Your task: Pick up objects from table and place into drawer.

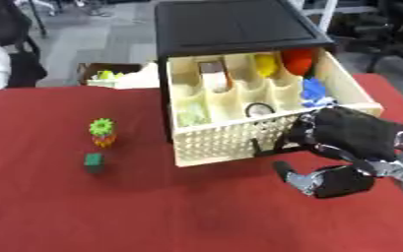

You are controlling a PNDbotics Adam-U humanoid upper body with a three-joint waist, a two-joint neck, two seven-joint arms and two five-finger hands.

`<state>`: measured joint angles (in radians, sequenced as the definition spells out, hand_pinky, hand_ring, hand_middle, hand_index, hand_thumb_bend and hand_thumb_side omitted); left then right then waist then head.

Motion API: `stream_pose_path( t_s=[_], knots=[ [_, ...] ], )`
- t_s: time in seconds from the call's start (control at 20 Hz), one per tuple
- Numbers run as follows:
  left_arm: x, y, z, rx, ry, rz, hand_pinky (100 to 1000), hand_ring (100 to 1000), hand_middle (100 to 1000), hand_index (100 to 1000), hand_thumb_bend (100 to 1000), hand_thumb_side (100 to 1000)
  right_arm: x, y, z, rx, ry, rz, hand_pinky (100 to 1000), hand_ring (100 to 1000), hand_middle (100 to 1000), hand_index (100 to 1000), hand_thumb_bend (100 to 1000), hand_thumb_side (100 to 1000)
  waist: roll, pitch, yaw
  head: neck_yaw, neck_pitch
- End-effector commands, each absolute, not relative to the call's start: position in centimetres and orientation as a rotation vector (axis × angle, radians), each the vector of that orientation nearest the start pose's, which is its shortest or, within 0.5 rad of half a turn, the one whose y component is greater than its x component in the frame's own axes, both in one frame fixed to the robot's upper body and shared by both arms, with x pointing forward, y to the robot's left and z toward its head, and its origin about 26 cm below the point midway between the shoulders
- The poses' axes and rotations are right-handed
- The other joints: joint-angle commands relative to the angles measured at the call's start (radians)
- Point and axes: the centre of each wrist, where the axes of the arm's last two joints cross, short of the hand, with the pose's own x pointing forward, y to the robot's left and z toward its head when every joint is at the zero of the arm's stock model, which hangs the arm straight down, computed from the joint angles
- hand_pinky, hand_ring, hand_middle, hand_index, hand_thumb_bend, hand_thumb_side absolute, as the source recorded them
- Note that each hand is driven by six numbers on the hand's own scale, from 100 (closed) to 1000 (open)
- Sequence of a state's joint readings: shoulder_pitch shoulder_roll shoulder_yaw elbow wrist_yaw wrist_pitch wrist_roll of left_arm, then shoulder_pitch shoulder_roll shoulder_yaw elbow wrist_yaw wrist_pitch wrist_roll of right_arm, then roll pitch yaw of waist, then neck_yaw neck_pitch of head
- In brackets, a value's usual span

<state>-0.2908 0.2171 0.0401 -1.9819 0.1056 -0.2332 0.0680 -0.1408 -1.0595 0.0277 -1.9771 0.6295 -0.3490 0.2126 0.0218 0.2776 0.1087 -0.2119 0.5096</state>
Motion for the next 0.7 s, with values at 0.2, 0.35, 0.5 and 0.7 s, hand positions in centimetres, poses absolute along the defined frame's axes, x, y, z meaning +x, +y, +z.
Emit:
stream_pose_path(
  t_s=[0.2, 0.35, 0.5, 0.7],
  knots=[
    [29.98, 25.51, 19.42, -0.002, -2.52, -0.112, 719, 740, 693, 748, 100, 866, 27.22, -35.1, 24.29, 1.231, 2.215, -2.471, 308, 503, 555, 845, 100, 1000, 0.0, -0.013, -0.001, 0.005, 0.005],
    [29.98, 25.48, 19.42, -0.004, -2.52, -0.114, 718, 740, 694, 748, 100, 868, 27.24, -35.14, 24.54, 1.21, 2.239, -2.453, 309, 505, 525, 853, 100, 1000, -0.001, -0.013, -0.001, 0.005, 0.005],
    [29.98, 25.48, 19.42, -0.004, -2.52, -0.116, 718, 741, 694, 748, 100, 866, 27.26, -35.21, 24.91, 1.217, 2.238, -2.431, 232, 412, 328, 861, 100, 1000, -0.001, -0.014, -0.001, 0.004, 0.004],
    [29.98, 25.45, 19.42, -0.01, -2.525, -0.126, 719, 742, 695, 748, 100, 864, 27.25, -35.26, 25.12, 1.258, 2.187, -2.419, 146, 247, 195, 864, 100, 1000, -0.001, -0.014, 0.002, 0.003, 0.001]
  ],
)
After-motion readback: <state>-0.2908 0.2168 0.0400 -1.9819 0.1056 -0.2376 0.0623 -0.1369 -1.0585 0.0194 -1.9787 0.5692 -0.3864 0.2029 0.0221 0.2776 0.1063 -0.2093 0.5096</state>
